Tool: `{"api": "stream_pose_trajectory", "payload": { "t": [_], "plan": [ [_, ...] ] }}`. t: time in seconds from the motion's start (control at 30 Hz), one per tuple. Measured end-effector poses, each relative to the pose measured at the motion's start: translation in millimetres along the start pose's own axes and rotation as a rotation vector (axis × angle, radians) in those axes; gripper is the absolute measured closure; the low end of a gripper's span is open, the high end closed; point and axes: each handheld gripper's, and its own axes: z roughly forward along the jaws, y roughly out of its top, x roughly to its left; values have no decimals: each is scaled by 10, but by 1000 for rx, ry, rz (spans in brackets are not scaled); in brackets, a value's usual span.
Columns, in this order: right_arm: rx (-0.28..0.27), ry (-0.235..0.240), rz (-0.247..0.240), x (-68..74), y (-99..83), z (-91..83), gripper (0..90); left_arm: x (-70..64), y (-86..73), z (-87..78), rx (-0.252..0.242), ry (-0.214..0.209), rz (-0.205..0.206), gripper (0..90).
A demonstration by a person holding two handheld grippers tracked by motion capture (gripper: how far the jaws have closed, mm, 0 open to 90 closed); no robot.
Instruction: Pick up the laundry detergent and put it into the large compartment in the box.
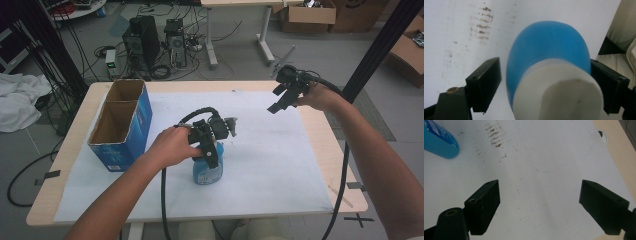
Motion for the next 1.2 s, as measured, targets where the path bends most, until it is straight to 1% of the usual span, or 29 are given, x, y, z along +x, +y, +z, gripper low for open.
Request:
{"api": "stream_pose_trajectory", "payload": {
  "t": [0.07,0.17,0.7,1.2],
  "plan": [
    [-1,-1,-2,-2,-1,-2,170,-2,2,5,-6,1,-2,184],
    [-1,-1,-2,-1,-1,-5,170,-1,8,6,-1,-3,-1,186],
    [-4,-2,0,-5,-8,-15,170,23,7,23,5,3,-5,193],
    [-6,-1,-1,-4,-3,-19,170,26,3,16,-1,3,-2,247]
  ]
}}
